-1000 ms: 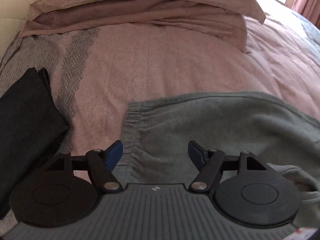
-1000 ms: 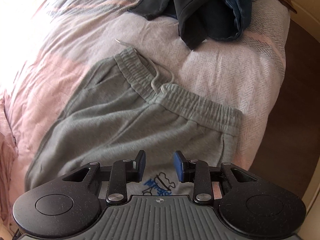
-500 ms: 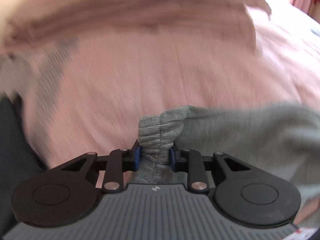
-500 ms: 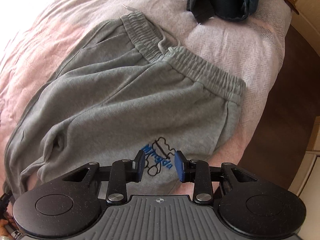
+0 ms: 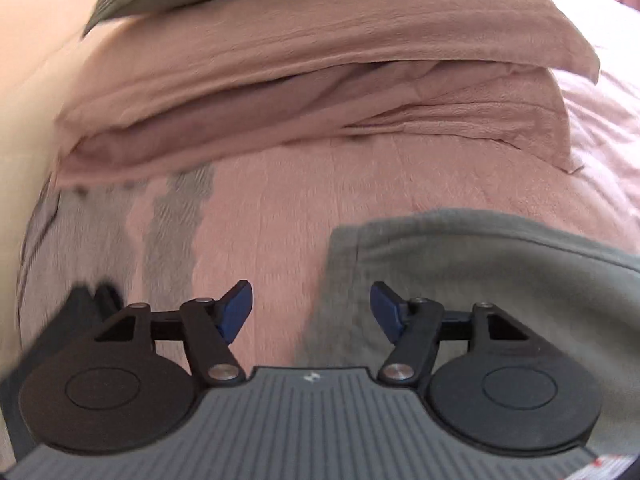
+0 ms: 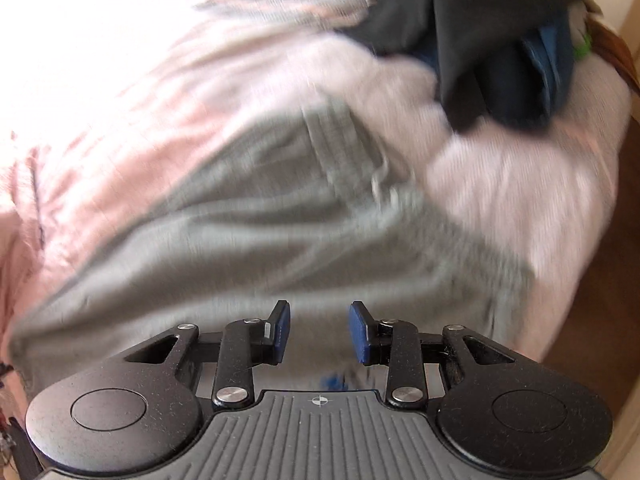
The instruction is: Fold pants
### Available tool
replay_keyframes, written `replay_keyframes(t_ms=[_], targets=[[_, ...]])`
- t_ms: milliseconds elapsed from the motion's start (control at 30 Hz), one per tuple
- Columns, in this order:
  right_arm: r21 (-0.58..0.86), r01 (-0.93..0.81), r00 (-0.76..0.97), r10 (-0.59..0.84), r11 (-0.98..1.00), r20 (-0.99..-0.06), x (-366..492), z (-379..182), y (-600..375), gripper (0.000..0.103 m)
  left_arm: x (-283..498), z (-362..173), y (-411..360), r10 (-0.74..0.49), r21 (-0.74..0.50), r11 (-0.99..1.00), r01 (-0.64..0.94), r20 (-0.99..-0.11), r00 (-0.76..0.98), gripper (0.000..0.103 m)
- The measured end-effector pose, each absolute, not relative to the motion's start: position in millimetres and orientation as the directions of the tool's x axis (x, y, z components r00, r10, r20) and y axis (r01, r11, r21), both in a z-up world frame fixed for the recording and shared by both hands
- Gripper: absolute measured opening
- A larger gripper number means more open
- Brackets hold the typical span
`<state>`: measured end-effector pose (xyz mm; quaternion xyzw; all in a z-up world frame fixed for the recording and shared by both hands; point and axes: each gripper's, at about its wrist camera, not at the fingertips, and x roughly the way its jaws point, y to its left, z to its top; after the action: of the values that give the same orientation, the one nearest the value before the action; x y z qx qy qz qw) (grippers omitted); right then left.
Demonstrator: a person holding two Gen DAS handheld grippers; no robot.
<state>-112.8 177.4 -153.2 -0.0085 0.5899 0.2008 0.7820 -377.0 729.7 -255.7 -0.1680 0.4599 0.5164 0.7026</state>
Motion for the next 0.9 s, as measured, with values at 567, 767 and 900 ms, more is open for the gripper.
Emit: replay_keyframes(t_ms=[567, 767, 900], targets=[[0.561, -0.489, 0.066, 0.669, 0.668, -0.740, 76.9, -251.7, 178.4, 0.030, -350.6, -177.5, 506.5, 0.477, -0.039, 0.281, -0.959, -0.862, 0.174, 0.067], [0.666, -0.556, 0.072, 0.827, 0.497, -0.558, 106.4, -242.0, 183.0, 0.000, -314.3, -175.4, 445.8, 0.463, -0.043, 0.260, -0.965, -0.871, 0.163, 0.067], [0.609, -0.594, 0.054, 0.781, 0.526, -0.623, 126.7, -224.3, 185.1, 0.001, -289.2, -169.2, 418.5, 0.467, -0.052, 0.273, -0.961, -0.866, 0.179, 0.067]])
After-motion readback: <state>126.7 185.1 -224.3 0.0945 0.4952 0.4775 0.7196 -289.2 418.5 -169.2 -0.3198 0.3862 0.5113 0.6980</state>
